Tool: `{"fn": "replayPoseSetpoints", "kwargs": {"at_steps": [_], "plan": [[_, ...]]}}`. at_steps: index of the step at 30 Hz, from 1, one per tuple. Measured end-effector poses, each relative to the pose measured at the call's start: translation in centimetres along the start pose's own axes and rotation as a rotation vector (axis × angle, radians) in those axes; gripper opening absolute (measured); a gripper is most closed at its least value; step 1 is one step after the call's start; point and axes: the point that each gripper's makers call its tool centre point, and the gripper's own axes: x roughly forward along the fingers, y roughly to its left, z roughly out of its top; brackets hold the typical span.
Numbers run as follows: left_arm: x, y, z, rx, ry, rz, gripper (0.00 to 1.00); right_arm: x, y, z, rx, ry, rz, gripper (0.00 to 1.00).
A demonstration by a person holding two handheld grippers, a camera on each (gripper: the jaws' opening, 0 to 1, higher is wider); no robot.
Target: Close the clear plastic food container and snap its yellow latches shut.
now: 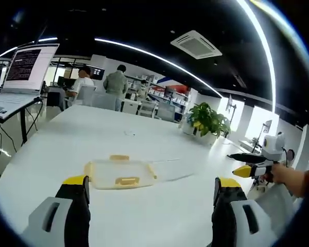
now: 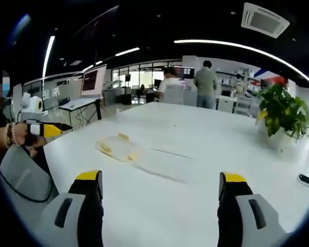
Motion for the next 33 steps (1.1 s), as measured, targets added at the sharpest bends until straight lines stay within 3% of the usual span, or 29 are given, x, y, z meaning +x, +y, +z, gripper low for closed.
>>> {"fn": "replayPoseSetpoints", "kwargs": {"at_steps": [12, 26, 33], "plan": [[0.1, -0.1, -0.1, -0.010, 0.009, -0.010, 0.99, -0.1, -0.5, 0.5, 0.030, -0.023, -0.013, 0.90], [-0.1, 0.1, -0.2, -0.026, 0.009, -0.001, 0.99, 0.2, 0.1, -0.5, 0.013, 0.025, 0.012, 0.89], [0.0, 0.0, -0.3, -0.018, 0.017, -0.004, 0.99, 0.1, 0.2, -0.2, 0.003, 0.015, 0.016, 0.88]]}}
